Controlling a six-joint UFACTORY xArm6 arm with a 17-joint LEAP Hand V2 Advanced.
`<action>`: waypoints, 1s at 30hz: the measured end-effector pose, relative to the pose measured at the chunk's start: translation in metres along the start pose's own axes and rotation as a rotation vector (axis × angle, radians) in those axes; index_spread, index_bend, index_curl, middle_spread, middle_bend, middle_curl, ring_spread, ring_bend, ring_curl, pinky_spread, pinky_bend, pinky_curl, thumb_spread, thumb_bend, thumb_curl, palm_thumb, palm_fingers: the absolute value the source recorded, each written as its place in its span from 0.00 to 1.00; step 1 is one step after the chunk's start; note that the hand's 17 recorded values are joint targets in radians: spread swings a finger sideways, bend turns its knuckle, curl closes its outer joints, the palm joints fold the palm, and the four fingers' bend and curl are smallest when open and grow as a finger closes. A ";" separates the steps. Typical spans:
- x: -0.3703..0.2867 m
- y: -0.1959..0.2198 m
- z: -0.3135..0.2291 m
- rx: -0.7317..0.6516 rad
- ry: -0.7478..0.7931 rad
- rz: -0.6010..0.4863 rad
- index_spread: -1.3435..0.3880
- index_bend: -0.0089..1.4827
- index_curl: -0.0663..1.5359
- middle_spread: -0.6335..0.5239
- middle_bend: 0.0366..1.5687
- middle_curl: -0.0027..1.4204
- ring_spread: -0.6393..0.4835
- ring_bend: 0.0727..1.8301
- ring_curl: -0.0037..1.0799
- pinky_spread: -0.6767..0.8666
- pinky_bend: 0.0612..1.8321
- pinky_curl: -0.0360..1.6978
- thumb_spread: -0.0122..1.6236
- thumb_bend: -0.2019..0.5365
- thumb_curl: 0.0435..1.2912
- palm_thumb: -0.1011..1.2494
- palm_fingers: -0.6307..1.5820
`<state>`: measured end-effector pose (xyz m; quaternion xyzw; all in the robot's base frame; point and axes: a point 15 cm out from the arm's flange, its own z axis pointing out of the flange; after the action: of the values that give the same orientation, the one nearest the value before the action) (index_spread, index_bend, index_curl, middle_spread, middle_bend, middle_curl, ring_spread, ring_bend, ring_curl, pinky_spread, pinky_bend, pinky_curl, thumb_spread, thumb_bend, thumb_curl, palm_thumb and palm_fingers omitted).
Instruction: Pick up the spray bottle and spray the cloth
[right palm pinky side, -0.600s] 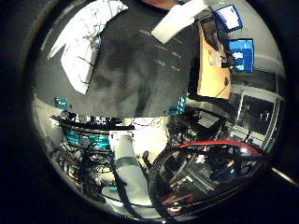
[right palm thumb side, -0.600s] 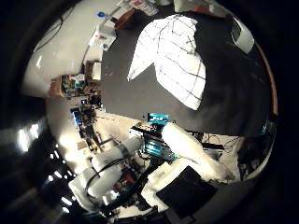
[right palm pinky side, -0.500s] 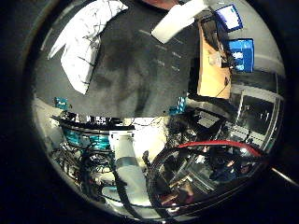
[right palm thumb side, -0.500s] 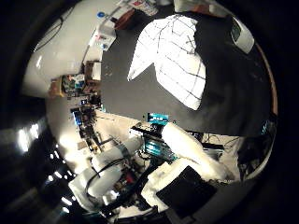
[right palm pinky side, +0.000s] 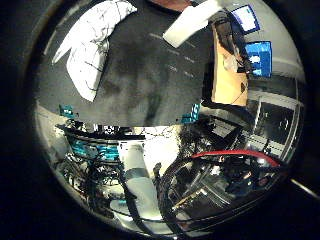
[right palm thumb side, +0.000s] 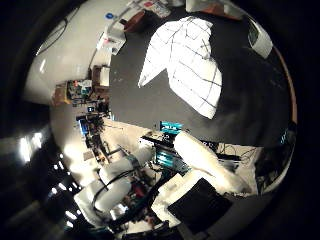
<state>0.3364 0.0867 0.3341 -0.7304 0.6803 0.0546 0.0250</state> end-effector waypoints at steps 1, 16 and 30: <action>0.000 -0.004 -0.001 0.015 -0.002 0.002 0.60 0.11 0.22 0.63 0.10 0.24 0.74 0.08 0.23 0.68 0.11 0.21 0.73 0.25 0.20 0.57 0.36; 0.007 -0.013 -0.006 0.148 -0.143 0.099 0.62 0.11 0.21 0.63 0.11 0.25 0.74 0.10 0.25 0.69 0.13 0.21 0.73 0.25 0.20 0.58 0.35; 0.020 0.005 -0.018 0.225 -0.198 0.124 0.63 0.11 0.21 0.64 0.12 0.25 0.74 0.11 0.25 0.68 0.13 0.21 0.73 0.25 0.20 0.58 0.35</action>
<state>0.3333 0.0649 0.3501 -0.6709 0.7200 0.0512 0.1699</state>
